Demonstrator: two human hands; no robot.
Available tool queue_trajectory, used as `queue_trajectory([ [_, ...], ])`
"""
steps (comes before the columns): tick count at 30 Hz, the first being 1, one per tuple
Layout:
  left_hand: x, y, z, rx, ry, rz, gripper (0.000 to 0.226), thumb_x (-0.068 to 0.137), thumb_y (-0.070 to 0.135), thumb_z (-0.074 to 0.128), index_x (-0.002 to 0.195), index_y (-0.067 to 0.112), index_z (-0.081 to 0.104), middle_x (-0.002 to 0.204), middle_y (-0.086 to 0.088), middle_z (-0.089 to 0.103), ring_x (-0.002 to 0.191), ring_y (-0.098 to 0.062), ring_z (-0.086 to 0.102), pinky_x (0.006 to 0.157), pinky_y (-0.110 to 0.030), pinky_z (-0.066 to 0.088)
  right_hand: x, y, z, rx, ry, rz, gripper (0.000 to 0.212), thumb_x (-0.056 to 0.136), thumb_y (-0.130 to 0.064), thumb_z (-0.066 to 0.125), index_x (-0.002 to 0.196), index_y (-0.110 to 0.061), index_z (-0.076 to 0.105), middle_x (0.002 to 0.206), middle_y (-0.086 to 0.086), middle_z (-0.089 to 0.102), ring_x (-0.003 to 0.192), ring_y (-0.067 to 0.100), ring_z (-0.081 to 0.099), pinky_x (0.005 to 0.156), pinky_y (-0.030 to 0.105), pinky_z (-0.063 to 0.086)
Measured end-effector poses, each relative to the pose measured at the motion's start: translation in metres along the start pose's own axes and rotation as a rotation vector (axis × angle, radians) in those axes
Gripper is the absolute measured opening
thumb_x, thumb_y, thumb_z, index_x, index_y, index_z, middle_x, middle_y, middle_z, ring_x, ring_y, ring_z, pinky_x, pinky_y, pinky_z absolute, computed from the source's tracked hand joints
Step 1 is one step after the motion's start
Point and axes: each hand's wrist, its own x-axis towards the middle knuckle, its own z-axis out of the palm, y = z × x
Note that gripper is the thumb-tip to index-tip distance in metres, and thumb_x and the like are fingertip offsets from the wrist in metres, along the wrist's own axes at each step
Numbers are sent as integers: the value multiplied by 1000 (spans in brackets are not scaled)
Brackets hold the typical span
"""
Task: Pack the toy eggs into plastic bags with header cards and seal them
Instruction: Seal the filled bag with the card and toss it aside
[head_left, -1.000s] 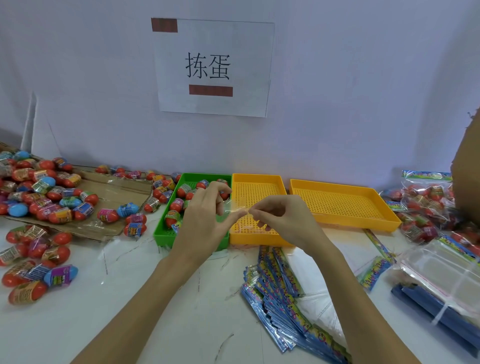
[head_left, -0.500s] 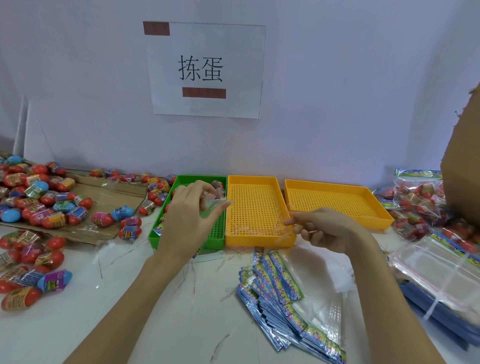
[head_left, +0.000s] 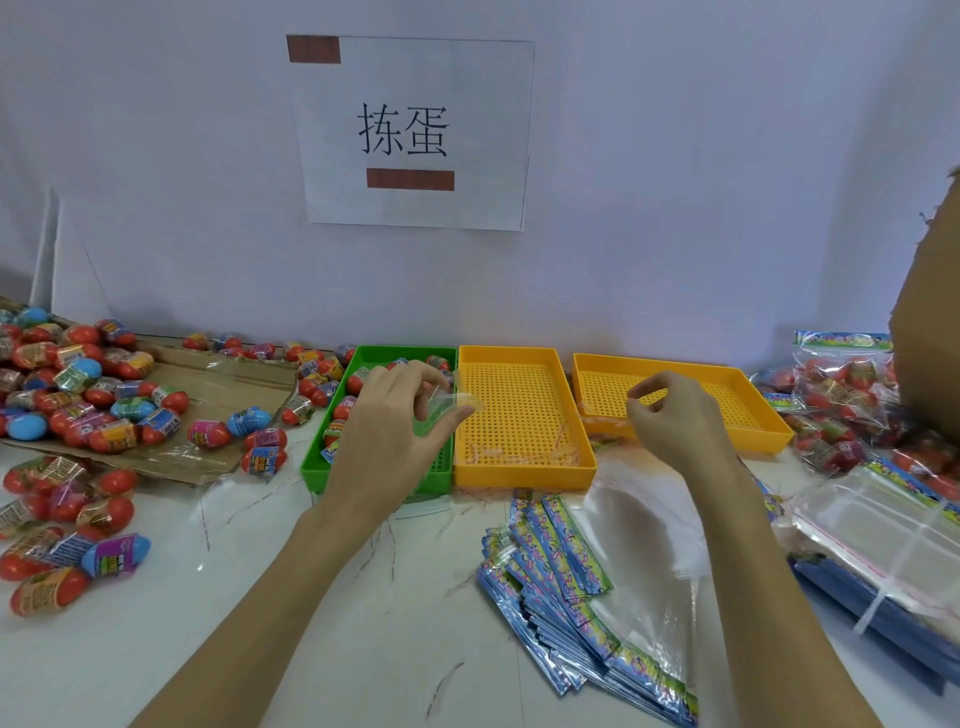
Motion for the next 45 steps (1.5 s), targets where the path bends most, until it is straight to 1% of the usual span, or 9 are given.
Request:
queue_trajectory([
  [11,0,-2,2,39,-41,55,40,91,51,67,106,14,66,84,9,48,83,-11,43,70,-15,35,-33,-50,35,-146,-270,-259,45,105,-34,58,145,-15,49,124,10,69,110,26,65,86,36,52],
  [13,-1,-1,3,18,-60,50,41,90,53,65,106,15,65,82,8,50,80,-13,45,69,-19,38,-40,-58,33,-86,-450,-317,57,106,-36,55,156,-18,35,118,11,72,91,18,70,78,35,56],
  [16,-1,0,3,-40,-78,55,41,91,52,66,109,16,64,80,5,52,78,-15,48,69,-25,41,-46,-68,21,360,-740,-270,52,109,-30,48,158,-31,30,70,7,72,45,12,59,39,24,43],
  [21,-1,6,1,-63,-17,112,46,89,47,73,118,12,63,82,4,52,81,-13,46,73,-19,40,-43,-70,17,787,-500,-182,23,110,-23,48,130,-19,59,64,5,67,42,18,57,34,21,35],
  [27,-3,8,6,58,41,381,45,88,32,79,119,2,66,81,-4,54,80,-18,48,75,-27,45,-43,-70,33,612,-388,-142,42,95,-56,63,130,-32,60,91,-1,72,66,7,69,51,19,51],
  [30,-2,8,8,36,63,412,38,89,24,79,116,1,67,81,-4,52,81,-14,43,78,-21,39,-41,-65,36,555,-502,-89,48,92,-50,71,134,-29,60,103,-5,73,85,9,73,63,17,56],
  [38,-1,12,3,-306,6,35,63,80,44,83,133,22,56,127,2,47,110,-13,54,83,-19,51,-43,-65,34,742,-495,-120,18,93,-27,76,106,-14,74,87,0,80,80,14,77,65,18,56],
  [41,7,5,-4,-511,-151,-274,72,72,47,86,133,26,55,114,5,66,101,-11,66,80,-24,56,-42,-65,30,773,-488,-100,17,94,-24,76,105,-12,71,87,0,80,78,14,77,62,18,56],
  [45,6,-5,-8,-594,-264,-331,48,75,32,89,117,21,70,86,0,78,81,-9,73,76,-19,55,-39,-63,27,720,-496,-92,22,92,-32,76,103,-13,72,90,-1,80,78,10,75,65,18,55],
])
